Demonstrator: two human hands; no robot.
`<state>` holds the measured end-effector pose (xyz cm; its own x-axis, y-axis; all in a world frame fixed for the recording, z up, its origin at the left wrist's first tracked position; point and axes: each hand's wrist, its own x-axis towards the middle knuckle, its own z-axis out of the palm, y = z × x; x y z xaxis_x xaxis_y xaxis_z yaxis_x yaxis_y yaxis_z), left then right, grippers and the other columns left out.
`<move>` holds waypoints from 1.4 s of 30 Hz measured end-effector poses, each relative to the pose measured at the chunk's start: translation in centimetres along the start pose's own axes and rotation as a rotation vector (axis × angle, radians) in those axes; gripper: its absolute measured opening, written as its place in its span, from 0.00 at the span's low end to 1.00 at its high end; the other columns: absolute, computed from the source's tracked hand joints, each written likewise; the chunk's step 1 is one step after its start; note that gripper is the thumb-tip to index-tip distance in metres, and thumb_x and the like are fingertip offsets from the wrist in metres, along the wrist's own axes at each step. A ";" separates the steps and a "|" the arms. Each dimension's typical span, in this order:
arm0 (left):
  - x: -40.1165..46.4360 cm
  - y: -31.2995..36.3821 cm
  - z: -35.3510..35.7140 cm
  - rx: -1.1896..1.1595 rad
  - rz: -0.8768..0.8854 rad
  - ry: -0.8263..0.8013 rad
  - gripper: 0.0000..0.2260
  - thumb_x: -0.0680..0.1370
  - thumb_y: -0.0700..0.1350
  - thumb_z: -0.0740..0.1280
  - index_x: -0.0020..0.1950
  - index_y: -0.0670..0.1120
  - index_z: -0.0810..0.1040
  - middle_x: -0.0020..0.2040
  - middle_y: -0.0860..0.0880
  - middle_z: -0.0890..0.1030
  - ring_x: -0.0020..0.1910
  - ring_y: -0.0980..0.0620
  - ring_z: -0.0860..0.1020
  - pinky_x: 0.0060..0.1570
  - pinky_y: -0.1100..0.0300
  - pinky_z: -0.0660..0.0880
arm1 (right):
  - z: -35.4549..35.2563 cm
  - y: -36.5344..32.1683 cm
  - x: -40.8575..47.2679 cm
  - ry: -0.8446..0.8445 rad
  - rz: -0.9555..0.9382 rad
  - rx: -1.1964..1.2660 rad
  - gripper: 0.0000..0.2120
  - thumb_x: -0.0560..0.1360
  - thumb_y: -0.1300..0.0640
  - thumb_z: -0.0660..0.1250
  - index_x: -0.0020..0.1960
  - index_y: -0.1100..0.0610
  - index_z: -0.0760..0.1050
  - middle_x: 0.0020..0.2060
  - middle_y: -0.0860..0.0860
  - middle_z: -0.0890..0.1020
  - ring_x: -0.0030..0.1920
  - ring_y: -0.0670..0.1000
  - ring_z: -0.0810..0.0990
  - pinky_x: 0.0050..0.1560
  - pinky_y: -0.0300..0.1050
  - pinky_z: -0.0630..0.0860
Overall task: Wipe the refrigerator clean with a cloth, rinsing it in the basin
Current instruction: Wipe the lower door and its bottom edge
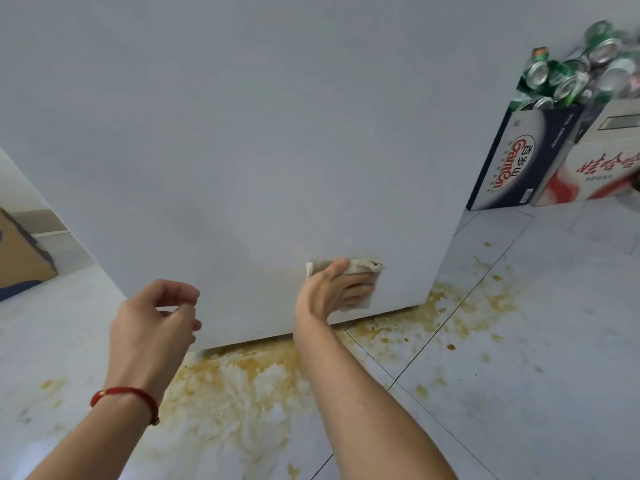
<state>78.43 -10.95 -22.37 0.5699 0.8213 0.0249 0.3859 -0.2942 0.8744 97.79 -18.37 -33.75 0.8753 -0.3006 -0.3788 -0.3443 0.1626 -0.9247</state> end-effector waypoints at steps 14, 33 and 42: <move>0.1 -1.0 -4.2 0.054 -0.083 -0.047 0.12 0.78 0.31 0.64 0.49 0.46 0.82 0.47 0.44 0.83 0.40 0.40 0.83 0.42 0.46 0.81 | -2.3 1.9 1.5 0.064 0.324 0.303 0.33 0.86 0.37 0.45 0.85 0.49 0.41 0.84 0.46 0.41 0.83 0.48 0.40 0.80 0.52 0.36; 1.1 -2.4 -10.4 -0.076 -0.338 0.056 0.10 0.78 0.33 0.63 0.52 0.44 0.80 0.49 0.42 0.83 0.42 0.42 0.82 0.48 0.45 0.81 | 4.6 0.3 -13.0 -0.184 0.408 0.450 0.34 0.79 0.38 0.55 0.82 0.40 0.49 0.76 0.47 0.66 0.72 0.56 0.72 0.74 0.65 0.68; 1.8 -3.6 -11.1 -0.008 -0.314 0.047 0.09 0.78 0.34 0.64 0.54 0.46 0.78 0.49 0.41 0.82 0.45 0.41 0.83 0.46 0.46 0.82 | 7.2 1.5 -17.7 -0.291 0.430 0.626 0.25 0.85 0.62 0.50 0.79 0.44 0.60 0.66 0.50 0.76 0.57 0.55 0.81 0.52 0.52 0.82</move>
<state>69.96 -2.98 -20.09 0.3893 0.8932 -0.2251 0.5323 -0.0187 0.8464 84.24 -6.03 -28.18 0.7926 0.1504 -0.5909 -0.4923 0.7295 -0.4748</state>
